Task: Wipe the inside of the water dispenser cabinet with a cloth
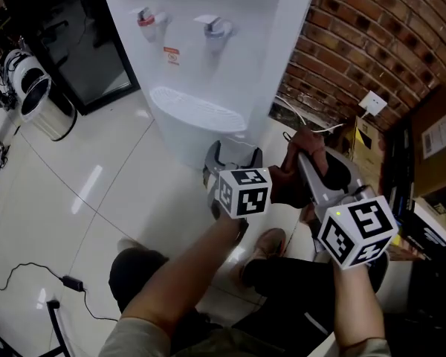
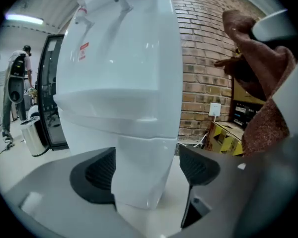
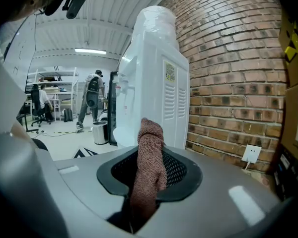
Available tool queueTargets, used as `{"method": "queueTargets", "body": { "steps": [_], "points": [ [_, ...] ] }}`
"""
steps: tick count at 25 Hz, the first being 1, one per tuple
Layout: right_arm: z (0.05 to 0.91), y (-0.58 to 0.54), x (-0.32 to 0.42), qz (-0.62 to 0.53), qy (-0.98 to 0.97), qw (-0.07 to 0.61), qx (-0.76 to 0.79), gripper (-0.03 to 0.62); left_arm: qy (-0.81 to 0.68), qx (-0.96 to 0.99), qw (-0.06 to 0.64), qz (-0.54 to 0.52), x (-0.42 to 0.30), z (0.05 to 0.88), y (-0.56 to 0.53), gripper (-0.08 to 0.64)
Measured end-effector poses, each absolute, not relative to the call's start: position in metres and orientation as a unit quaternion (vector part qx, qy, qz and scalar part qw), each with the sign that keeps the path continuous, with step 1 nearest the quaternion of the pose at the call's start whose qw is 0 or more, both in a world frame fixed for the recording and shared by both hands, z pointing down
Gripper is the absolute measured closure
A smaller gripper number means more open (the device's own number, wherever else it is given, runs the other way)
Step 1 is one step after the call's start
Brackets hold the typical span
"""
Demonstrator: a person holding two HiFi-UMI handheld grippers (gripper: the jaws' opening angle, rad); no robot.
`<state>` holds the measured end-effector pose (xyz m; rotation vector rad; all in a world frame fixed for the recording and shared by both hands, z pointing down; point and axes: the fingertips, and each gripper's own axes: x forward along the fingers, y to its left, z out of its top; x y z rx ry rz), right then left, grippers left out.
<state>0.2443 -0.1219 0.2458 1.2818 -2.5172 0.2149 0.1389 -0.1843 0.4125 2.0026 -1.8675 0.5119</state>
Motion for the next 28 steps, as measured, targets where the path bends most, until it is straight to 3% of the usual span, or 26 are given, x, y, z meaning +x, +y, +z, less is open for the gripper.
{"method": "queueTargets", "body": {
  "steps": [14, 22, 28],
  "points": [
    [0.245, -0.124, 0.235, 0.069, -0.886, 0.156, 0.432, 0.480, -0.674, 0.693, 0.189, 0.172, 0.134, 0.413, -0.184, 0.172],
    [0.230, -0.115, 0.205, 0.049, -0.901, 0.140, 0.407, 0.480, -0.638, 0.724, 0.178, 0.196, 0.118, 0.410, -0.130, 0.247],
    [0.216, -0.102, 0.155, 0.011, -0.923, 0.130, 0.363, 0.480, -0.618, 0.731, 0.166, 0.235, 0.085, 0.408, -0.085, 0.252]
  ]
}}
